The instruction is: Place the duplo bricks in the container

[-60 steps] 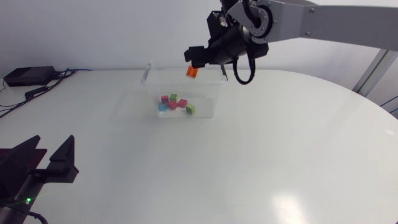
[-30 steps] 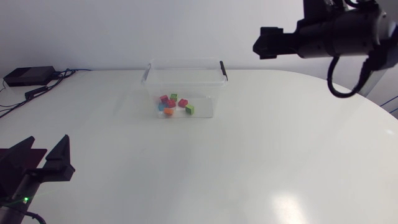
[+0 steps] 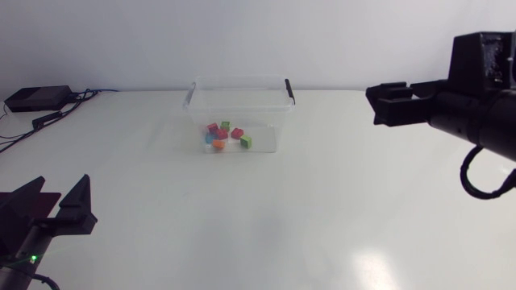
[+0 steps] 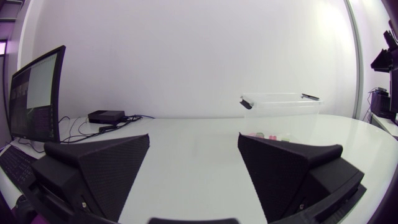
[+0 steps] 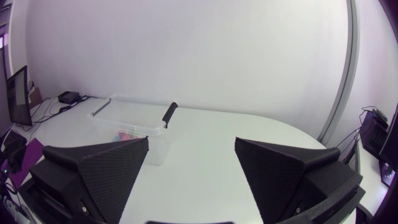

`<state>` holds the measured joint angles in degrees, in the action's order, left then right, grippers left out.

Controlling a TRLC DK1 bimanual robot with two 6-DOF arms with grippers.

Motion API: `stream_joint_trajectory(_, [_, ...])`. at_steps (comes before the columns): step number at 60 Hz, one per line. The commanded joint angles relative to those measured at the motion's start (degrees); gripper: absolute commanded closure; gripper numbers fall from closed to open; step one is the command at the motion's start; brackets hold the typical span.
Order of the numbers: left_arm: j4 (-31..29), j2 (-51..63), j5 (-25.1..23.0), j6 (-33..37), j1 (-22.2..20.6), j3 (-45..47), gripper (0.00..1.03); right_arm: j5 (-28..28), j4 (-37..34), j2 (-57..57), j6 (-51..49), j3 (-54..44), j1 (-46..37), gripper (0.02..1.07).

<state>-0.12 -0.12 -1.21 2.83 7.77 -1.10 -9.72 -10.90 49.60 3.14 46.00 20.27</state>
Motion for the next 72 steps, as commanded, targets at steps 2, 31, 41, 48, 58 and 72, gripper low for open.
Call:
stream_joint_trajectory(2, [0.2, -0.6, -0.3, 0.3, 0.3, 1.0, 0.04, -0.7, 4.2, -4.1, -2.9, -7.3, -1.6, 0.07])
stream_joint_trajectory(31, [0.2, -0.5, -0.2, 0.2, -0.1, 1.0, 0.04, 0.4, 14.1, -22.5, -6.5, -27.9, -4.7, 0.07])
stream_joint_trajectory(41, [0.2, -0.4, 0.1, -0.4, -1.6, 1.0, 0.04, 2.2, 13.4, -27.9, -5.8, -31.5, -7.8, 0.07])
stream_joint_trajectory(48, [0.2, -0.3, 0.3, -0.8, -2.6, 1.0, 0.04, 3.4, 13.0, -31.3, -5.4, -33.8, -9.8, 0.07])
stream_joint_trajectory(58, [0.2, -0.2, 0.5, -1.4, -4.1, 1.1, 0.04, 5.2, 12.4, -36.5, -4.7, -37.3, -12.8, 0.07])
stream_joint_trajectory(72, [0.1, 0.0, 0.9, -2.2, -6.1, 1.1, 0.04, 7.6, 11.6, -43.6, -3.9, -42.0, -16.8, 0.07])
